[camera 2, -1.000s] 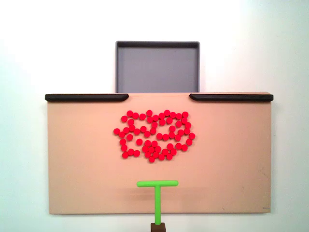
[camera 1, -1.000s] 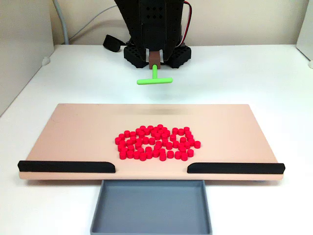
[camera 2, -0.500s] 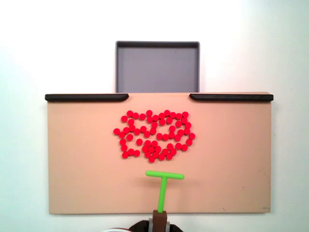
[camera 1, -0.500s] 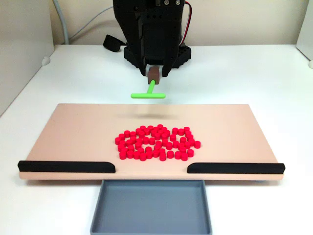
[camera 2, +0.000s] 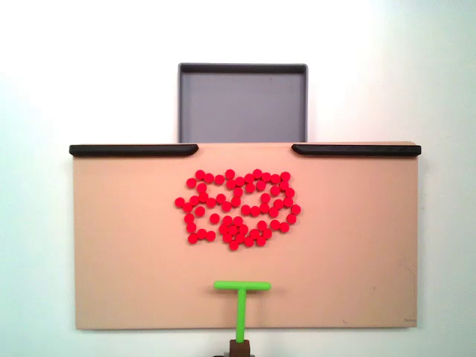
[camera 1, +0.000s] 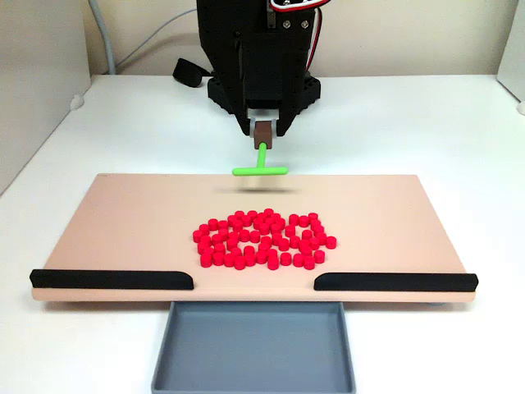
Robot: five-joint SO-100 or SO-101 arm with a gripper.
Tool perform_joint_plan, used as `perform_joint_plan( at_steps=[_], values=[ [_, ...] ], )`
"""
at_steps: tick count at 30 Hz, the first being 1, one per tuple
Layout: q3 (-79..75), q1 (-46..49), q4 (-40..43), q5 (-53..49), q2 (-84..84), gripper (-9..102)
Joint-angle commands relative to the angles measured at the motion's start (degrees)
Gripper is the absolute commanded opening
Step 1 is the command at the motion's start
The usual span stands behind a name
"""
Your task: Gather the bottom side granules
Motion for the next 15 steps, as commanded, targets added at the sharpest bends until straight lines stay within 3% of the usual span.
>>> perform_joint_plan(
  at_steps=[1,15],
  values=[
    [-0.2,-0.7,-0.2,-1.6,1.5,0],
    [0.4,-0.3,-2.8,-3.8,-0.4,0]
  ],
)
